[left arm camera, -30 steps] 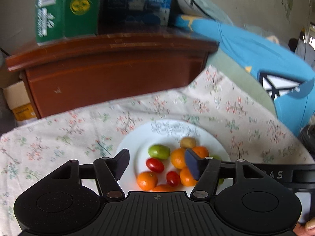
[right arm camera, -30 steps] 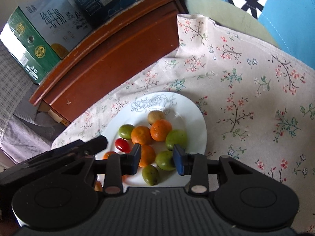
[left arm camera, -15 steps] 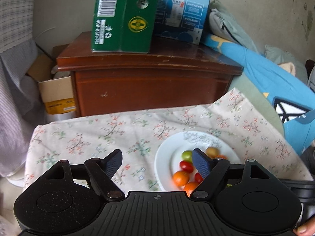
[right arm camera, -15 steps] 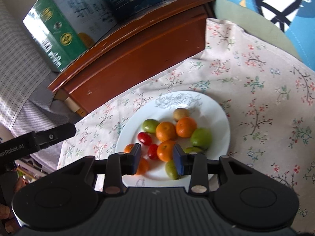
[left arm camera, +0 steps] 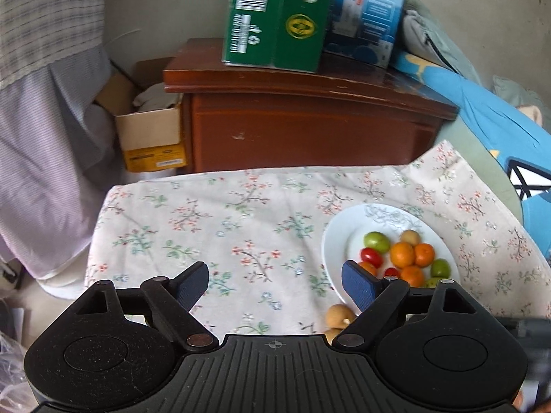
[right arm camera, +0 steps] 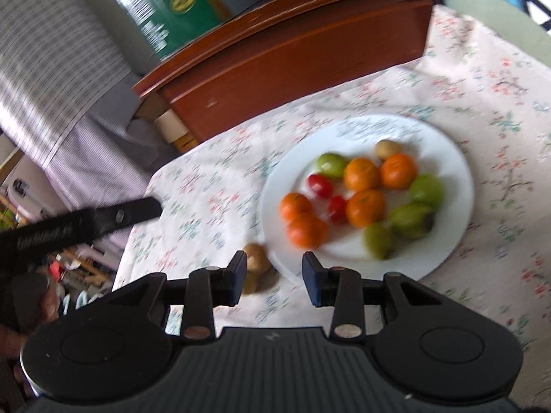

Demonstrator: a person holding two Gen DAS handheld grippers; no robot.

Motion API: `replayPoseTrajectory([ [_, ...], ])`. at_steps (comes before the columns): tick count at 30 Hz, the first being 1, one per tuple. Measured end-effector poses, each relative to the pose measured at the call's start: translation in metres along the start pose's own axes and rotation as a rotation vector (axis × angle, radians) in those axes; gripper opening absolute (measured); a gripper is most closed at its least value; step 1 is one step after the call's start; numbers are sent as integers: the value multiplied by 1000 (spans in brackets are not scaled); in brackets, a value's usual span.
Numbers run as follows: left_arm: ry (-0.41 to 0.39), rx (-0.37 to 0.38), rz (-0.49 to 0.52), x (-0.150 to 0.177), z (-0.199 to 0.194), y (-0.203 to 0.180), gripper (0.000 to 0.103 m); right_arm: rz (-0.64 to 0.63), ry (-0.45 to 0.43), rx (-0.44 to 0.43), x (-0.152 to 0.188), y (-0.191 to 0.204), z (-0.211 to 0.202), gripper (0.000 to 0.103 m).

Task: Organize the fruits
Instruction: 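Move both open tools toward the two brown fruits on the cloth, then grasp a brown kiwi-like fruit with the right tool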

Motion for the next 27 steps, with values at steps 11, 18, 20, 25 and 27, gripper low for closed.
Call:
replayPoseTrajectory([
  [11,44,-23,-33,7,6,19,86,-41,64,-22,27,21,34,37],
  [18,64,-16,-40,12,7,21,86,-56,64,6,29,23,49,37],
  [20,67,-17,-38,14,7,22,87,-67,59,13,29,23,52,37],
  [25,78,-25,-33,18,10,24,87,-86,52,32,29,21,59,31],
  [27,80,-27,-26,20,11,23,87,-103,57,40,30,22,60,27],
])
Point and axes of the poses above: each gripper's, at about its wrist camera, not at the fingertips, and z roughly the way its jaws point, y to its left, x to its underside, the point moved 10 cm from there along z, roughly the way its jaws point, and after that the axes turned 12 degrees about -x, right-handed, at the moved point
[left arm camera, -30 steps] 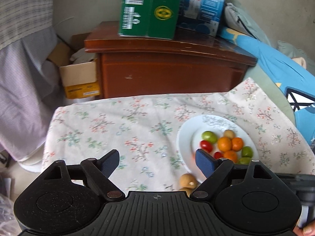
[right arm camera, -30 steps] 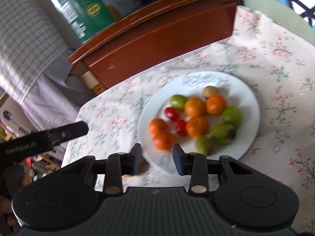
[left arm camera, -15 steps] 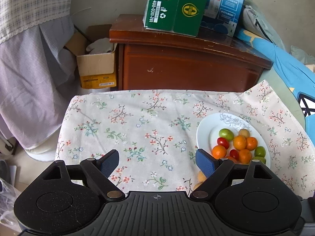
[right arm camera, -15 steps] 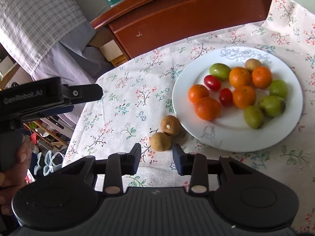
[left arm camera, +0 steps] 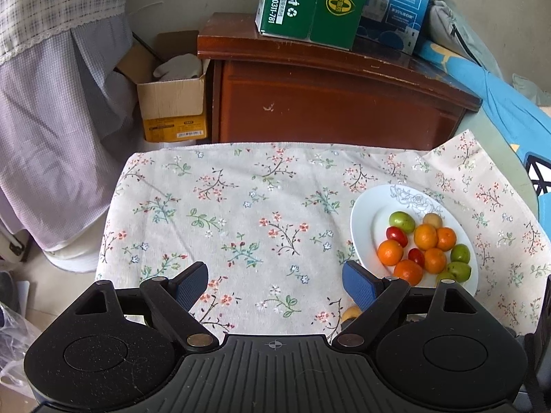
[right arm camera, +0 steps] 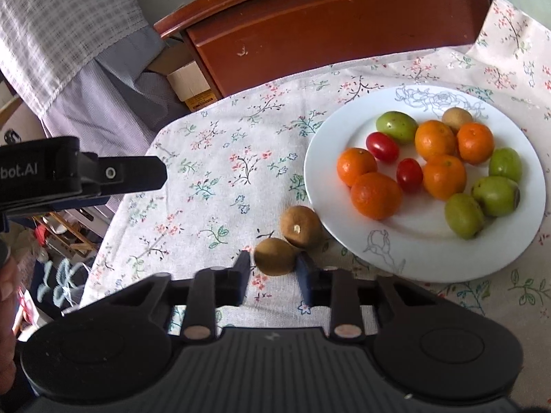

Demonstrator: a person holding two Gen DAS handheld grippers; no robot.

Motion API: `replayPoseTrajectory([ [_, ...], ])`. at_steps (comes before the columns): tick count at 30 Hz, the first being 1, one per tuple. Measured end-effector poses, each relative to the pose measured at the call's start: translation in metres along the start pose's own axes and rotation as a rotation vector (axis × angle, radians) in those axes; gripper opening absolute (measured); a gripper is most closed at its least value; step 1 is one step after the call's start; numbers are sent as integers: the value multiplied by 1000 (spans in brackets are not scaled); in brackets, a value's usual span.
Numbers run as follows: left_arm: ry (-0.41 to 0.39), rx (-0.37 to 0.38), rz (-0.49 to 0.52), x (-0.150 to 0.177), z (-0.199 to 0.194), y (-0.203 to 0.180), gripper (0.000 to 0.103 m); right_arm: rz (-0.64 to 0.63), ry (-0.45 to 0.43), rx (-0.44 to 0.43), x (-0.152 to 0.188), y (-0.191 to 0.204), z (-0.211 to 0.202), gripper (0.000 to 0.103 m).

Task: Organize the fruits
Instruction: 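Grasp a brown kiwi-like fruit with the right tool, then grasp the other brown fruit with the left tool while the right tool holds its brown fruit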

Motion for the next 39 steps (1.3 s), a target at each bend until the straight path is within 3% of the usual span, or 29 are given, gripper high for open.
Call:
replayPoseTrajectory([
  [12,25,34,103,21,12,-17,86,2,30,41,9,1,-35,26],
  [21,-37,83,253,40,22,-52,85,60,-8,67,14,-11,-76,26],
  [28,-94,134,327,43,25,-76,83,105,-16,81,15,-25,-81,26],
  [39,-84,160,369,46,42,-97,51,133,-20,80,18,-33,-83,26],
])
Point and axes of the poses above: each gripper's, at about its wrist camera, not at the fingertips, and z roughly the way its jaws point, y to its left, x to its underside, the point moved 10 cm from there along z, roughly the way its jaws point, and after that the axes turned 12 degrees about -x, right-handed, at the moved point
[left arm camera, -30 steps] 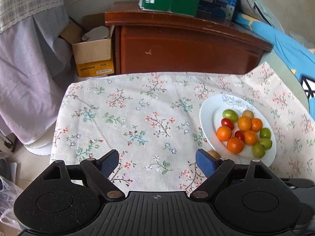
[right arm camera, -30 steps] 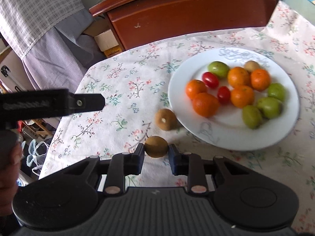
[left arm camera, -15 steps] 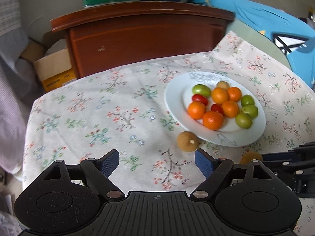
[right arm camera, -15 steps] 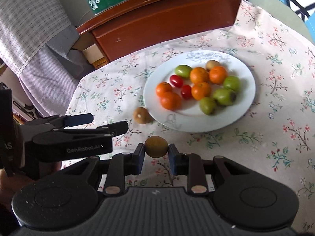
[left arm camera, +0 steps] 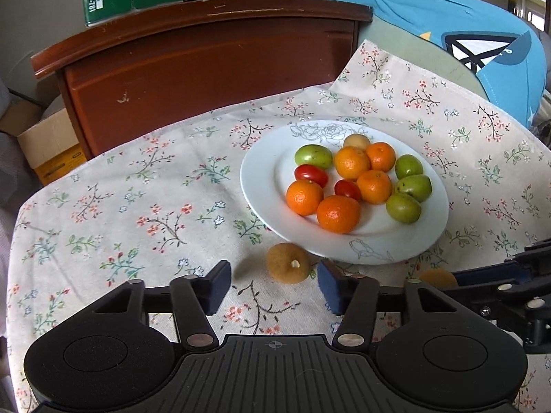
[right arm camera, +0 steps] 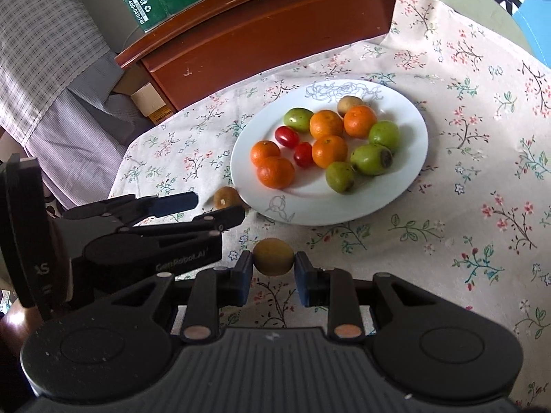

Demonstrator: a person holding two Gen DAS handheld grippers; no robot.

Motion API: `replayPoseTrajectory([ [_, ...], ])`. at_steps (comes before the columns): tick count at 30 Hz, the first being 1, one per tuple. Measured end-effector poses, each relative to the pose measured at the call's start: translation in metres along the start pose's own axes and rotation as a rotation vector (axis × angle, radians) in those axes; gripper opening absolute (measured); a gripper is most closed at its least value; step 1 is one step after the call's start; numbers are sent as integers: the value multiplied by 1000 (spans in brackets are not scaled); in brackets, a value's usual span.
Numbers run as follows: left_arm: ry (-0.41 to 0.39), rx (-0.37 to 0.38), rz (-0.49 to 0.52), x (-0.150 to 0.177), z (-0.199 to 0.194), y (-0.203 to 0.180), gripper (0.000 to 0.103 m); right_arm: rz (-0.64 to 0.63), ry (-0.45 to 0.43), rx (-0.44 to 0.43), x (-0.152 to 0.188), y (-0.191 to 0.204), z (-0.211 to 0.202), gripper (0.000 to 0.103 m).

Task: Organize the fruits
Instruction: 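Grasp the other brown fruit with the left tool while the right tool holds its brown fruit, then carry both brown fruits over the white plate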

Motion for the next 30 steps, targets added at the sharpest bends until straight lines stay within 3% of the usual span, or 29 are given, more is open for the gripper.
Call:
replayPoseTrajectory([
  [8,-1,25,28,1,4,-11,30,13,-7,-3,-1,-4,-2,27],
  [30,-12,38,-89,-3,-28,5,26,8,-46,-9,-12,-1,-10,26],
])
Point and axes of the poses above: each gripper's, at about its wrist camera, not at the fingertips, and z roughly the way its jaws point, y to its left, x to its underside, the point moved 10 cm from there along z, roughly the way its jaws point, and after that the axes turned 12 degrees about -x, right-handed, at the moved point
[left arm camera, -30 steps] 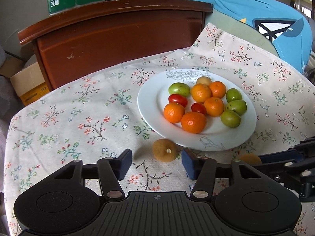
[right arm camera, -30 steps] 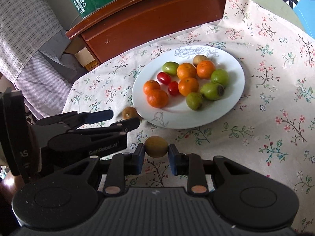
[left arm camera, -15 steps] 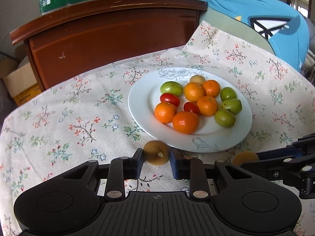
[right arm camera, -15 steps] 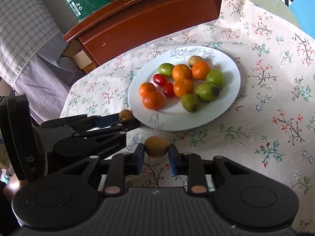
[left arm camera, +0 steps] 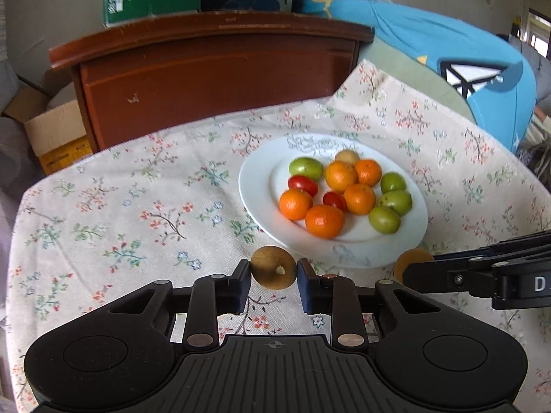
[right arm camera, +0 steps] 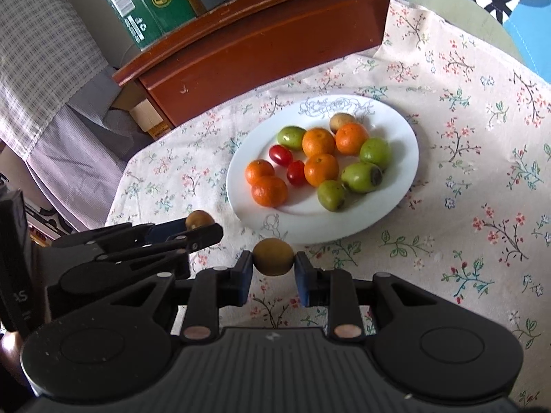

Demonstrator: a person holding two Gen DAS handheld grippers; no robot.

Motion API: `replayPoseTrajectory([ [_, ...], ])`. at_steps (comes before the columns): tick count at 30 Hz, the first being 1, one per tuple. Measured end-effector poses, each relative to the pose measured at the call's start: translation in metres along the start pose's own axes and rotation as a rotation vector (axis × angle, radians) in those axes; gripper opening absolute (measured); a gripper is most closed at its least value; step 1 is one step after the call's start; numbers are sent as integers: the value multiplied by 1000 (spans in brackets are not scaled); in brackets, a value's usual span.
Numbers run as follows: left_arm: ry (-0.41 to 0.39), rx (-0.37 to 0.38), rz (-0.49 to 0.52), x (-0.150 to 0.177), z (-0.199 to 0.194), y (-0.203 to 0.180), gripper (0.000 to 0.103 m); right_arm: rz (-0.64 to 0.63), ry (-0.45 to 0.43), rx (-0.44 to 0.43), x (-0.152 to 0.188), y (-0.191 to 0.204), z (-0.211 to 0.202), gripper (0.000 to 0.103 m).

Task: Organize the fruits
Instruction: 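Carry both brown fruits over the white plate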

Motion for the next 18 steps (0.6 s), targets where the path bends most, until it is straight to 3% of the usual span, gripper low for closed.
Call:
replayPoseTrajectory([
  [8,-56,6,-53,-29,-25,1,26,-4,-59,-21,-21,3,-11,26],
  [18,-103,34,-73,-72,-34,-7,26,2,-170,-27,-72,-3,-24,26],
])
Point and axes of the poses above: each gripper's, at about its wrist camera, not at the fingertips, and z roughly the way its jaws point, y to its left, x to its underside, the point moved 10 cm from there along z, roughly the way its jaws point, and after that the axes turned 12 degrees about -x, right-handed, at the moved point
